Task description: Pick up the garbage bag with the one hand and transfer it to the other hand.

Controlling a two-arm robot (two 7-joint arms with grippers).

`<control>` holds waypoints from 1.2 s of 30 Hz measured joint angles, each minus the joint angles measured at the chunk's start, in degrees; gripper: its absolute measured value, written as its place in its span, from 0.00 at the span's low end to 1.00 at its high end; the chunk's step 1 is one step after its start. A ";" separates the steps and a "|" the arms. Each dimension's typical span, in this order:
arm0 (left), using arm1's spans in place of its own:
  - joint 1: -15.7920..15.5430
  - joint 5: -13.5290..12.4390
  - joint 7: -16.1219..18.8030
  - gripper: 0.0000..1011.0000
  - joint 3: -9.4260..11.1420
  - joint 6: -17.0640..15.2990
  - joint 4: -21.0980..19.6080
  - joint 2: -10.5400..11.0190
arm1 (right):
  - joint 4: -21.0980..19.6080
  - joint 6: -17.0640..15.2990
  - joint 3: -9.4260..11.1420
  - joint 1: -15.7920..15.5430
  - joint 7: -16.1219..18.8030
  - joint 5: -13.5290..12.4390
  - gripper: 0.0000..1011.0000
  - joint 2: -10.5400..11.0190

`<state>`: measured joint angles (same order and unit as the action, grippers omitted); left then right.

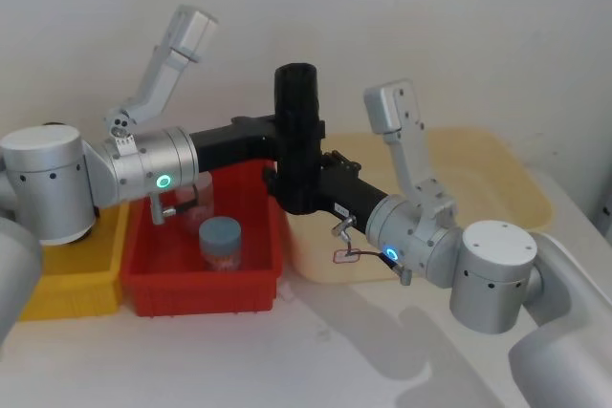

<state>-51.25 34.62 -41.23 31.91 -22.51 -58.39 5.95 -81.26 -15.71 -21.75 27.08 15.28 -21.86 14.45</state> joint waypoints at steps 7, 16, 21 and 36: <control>-0.17 -0.14 -0.36 0.41 0.45 0.13 0.13 0.09 | 0.49 0.00 -0.02 0.29 0.07 0.11 0.68 -0.19; -0.29 -0.28 -0.67 0.41 0.80 0.23 0.22 0.17 | 0.81 0.00 -0.02 0.52 0.08 0.20 0.61 -0.32; -0.31 -0.32 -0.75 0.41 0.90 0.26 0.26 0.19 | 0.92 0.00 0.00 0.56 0.08 0.22 0.58 -0.34; -0.36 -0.34 -0.97 0.66 1.08 0.25 0.32 0.23 | 1.23 0.46 0.52 0.50 -0.87 0.75 0.56 -0.93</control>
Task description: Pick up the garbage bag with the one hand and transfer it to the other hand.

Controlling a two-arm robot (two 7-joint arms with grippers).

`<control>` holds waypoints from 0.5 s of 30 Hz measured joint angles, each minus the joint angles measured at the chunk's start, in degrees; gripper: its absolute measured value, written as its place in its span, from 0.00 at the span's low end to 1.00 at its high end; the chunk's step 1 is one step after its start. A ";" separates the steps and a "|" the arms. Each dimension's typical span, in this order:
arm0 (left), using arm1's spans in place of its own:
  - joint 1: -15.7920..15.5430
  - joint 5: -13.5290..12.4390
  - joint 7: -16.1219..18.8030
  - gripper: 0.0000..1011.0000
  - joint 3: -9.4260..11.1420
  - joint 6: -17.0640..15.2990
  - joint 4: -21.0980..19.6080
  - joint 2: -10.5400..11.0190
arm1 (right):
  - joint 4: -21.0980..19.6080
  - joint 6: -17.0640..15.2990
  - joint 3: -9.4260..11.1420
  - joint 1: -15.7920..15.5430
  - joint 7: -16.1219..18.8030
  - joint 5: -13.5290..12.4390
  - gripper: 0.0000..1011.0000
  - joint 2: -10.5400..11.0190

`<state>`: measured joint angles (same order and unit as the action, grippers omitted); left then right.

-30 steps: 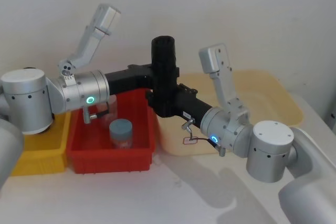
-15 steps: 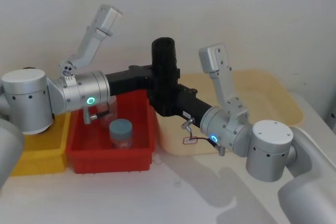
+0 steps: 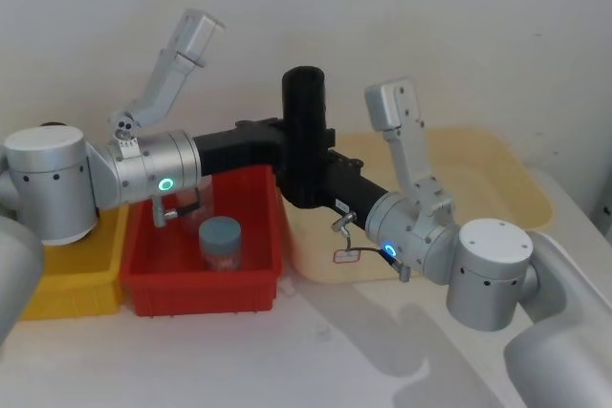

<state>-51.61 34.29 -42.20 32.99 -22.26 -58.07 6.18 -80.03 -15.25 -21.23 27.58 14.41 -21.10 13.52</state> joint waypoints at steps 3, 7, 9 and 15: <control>0.00 0.00 0.00 0.74 0.01 -0.04 -0.03 0.05 | 0.29 0.39 0.28 0.00 -0.75 0.36 0.56 -0.30; 0.10 0.10 0.20 0.86 -0.06 -0.28 -0.58 0.33 | 1.16 1.18 0.85 0.28 -1.89 0.91 0.56 -0.81; 0.26 0.17 0.49 0.91 -0.17 -0.45 -1.08 0.64 | 1.48 1.46 1.05 0.45 -2.21 1.09 0.56 -0.93; 0.96 0.16 1.80 0.99 -0.57 -0.74 -3.49 2.00 | 2.56 2.44 2.01 1.14 -2.81 1.56 0.56 -1.05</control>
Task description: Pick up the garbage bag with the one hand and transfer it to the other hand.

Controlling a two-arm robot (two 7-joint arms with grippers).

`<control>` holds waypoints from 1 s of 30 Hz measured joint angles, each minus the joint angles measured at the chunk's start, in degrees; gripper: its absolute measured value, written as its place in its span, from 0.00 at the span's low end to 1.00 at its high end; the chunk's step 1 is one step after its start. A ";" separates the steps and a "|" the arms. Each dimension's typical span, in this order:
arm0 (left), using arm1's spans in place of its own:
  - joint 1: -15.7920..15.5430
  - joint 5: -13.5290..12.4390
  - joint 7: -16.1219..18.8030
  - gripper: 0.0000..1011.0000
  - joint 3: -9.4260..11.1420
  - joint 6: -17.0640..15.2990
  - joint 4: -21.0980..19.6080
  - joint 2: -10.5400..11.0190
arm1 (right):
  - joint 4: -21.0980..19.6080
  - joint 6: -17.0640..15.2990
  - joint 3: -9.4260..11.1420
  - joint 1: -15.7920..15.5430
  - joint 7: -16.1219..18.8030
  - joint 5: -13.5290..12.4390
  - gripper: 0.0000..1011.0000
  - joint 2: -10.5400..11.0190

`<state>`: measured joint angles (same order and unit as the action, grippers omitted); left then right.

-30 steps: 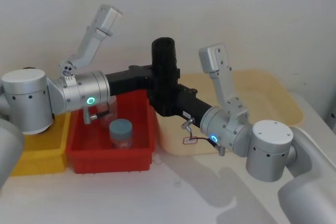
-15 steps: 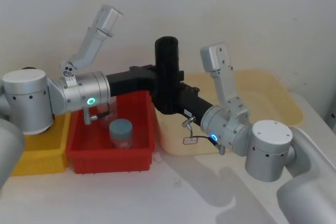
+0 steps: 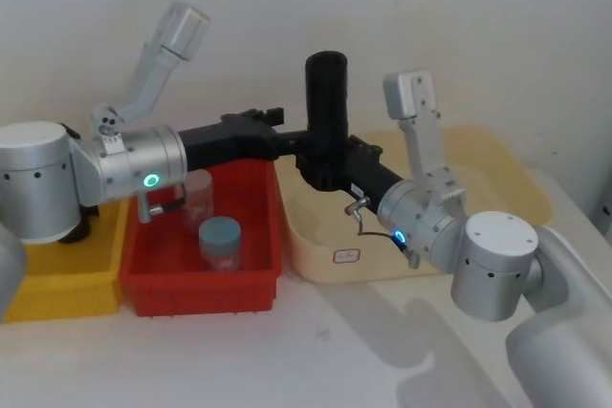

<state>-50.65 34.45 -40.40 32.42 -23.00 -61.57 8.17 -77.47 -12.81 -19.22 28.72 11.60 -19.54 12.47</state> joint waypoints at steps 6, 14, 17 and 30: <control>1.36 -0.21 2.55 0.99 -1.01 -0.23 -3.58 1.82 | 0.50 0.49 1.01 0.37 0.00 0.23 0.56 0.60; 4.01 -0.66 7.21 0.99 -2.92 -0.23 -8.83 4.24 | 0.71 0.36 2.14 0.57 0.15 0.52 0.56 1.49; 5.19 -0.84 9.37 0.99 -3.73 -0.02 -10.64 5.01 | 0.72 -0.12 2.57 0.58 0.20 0.56 0.56 1.81; 11.12 -1.44 18.82 0.99 -7.47 1.73 -16.55 7.07 | 1.18 -1.37 3.87 0.45 0.80 0.53 0.68 2.19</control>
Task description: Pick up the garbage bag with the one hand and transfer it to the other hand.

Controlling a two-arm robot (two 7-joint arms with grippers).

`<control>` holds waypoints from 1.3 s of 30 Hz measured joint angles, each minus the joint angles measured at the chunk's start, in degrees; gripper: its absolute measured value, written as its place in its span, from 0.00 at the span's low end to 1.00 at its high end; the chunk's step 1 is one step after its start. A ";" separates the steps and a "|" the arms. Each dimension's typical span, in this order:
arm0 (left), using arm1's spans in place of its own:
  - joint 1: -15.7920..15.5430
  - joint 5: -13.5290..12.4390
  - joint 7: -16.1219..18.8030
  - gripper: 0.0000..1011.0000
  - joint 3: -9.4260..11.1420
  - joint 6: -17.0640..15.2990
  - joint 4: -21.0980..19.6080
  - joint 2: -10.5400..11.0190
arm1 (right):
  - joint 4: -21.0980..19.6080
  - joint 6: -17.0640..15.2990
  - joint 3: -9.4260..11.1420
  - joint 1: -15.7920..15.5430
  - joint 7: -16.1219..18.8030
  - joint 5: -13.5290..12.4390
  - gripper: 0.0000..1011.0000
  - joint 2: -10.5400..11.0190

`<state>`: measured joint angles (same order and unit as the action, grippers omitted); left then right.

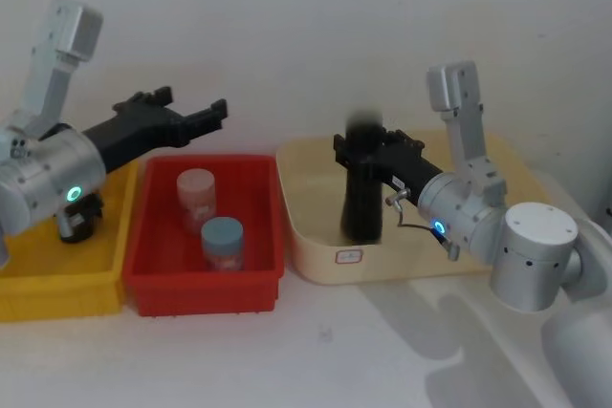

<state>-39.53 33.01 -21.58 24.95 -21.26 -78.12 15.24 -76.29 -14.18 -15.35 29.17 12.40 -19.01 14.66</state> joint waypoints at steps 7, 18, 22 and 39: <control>3.02 -0.46 4.87 0.99 -1.97 1.33 -1.72 0.29 | 0.29 -0.05 0.39 0.10 0.35 -0.08 0.87 -0.08; 6.21 -0.88 9.15 0.99 -4.19 2.82 -3.11 0.50 | 0.51 -0.06 0.67 0.19 0.63 -0.15 0.99 -0.15; 6.75 -0.96 9.89 0.99 -4.58 3.08 -3.35 0.53 | 0.38 0.12 0.75 0.19 0.77 -0.15 0.99 -0.16; 7.88 -1.11 11.46 0.99 -5.36 3.62 -3.82 0.61 | -5.88 1.84 -0.18 -0.48 6.19 -1.63 0.99 1.24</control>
<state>-31.65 31.90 -10.13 19.59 -17.64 -81.94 15.86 -82.17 -12.34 -15.53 28.69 18.59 -20.64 15.89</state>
